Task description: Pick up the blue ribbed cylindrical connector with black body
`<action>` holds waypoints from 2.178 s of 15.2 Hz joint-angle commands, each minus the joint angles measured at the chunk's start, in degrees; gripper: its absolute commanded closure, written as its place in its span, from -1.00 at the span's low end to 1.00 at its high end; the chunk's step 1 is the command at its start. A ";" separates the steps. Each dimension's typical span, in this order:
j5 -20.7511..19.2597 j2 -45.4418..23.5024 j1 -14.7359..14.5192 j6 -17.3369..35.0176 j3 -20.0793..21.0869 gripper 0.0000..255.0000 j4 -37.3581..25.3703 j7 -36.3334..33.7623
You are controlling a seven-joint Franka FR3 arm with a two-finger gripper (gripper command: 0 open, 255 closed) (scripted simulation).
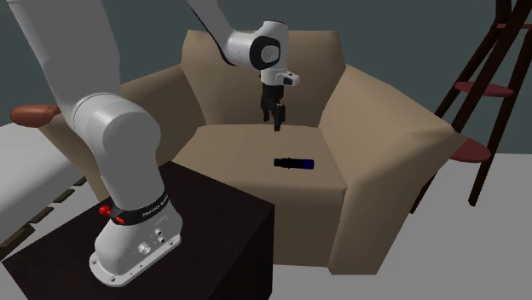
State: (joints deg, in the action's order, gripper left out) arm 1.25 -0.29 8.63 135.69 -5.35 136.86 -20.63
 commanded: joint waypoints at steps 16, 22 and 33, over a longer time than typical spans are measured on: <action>12.65 -31.61 5.98 15.56 -0.92 -1.00 -15.83 -7.38; 13.43 -34.93 6.58 17.87 -0.12 -1.00 -16.85 -6.68; 13.43 -34.94 6.58 17.87 -0.11 1.00 -16.85 -6.68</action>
State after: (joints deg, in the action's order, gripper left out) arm 14.69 -35.18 15.23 153.54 -5.46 120.01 -27.29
